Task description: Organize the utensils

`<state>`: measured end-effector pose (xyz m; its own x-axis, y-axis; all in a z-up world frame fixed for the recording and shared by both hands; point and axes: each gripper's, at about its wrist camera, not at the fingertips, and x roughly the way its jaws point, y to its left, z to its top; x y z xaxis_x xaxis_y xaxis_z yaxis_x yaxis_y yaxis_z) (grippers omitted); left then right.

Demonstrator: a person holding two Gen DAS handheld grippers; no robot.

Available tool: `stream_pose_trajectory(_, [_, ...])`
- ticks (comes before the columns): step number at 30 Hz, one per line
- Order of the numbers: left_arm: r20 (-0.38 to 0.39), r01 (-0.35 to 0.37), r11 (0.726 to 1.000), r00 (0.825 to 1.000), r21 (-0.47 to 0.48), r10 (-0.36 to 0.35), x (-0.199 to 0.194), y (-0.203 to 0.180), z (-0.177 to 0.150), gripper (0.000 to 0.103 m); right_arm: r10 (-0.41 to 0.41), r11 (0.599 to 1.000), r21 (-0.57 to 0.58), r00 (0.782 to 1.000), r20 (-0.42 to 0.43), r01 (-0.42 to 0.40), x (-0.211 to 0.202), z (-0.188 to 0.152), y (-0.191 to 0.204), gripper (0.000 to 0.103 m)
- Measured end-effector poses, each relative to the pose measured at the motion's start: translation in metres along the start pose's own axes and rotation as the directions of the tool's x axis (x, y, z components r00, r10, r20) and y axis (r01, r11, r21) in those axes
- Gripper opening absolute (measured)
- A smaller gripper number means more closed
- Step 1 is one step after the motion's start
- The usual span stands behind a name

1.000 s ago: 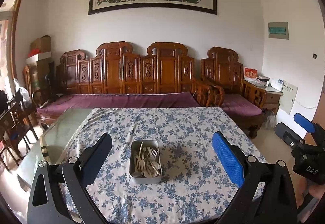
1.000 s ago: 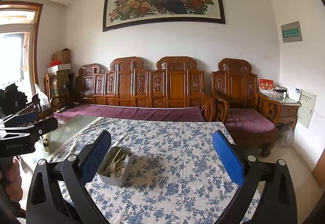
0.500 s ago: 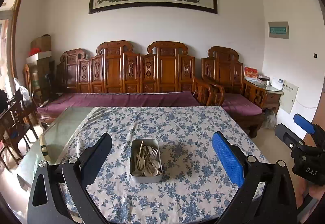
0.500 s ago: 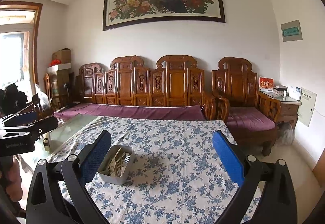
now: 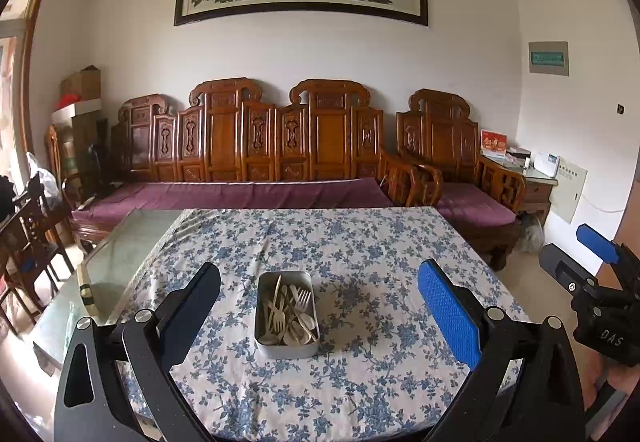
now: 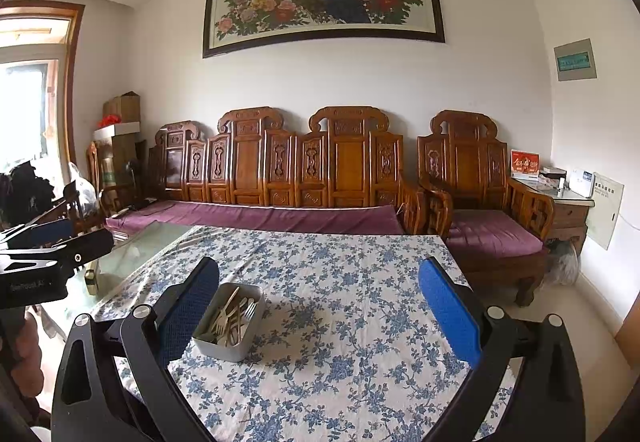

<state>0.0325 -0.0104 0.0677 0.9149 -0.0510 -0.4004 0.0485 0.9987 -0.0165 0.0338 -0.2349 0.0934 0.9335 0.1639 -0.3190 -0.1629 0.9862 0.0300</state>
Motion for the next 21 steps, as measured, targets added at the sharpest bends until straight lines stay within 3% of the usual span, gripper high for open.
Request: stream_pose_trajectory(21, [0.0, 0.002, 1.0, 1.0, 0.006, -0.002, -0.0021, -0.0027, -0.0034, 0.095, 0.001, 1.0, 0.0, 1.0, 0.0, -0.001, 0.0, -0.0005, -0.0007, 0.1])
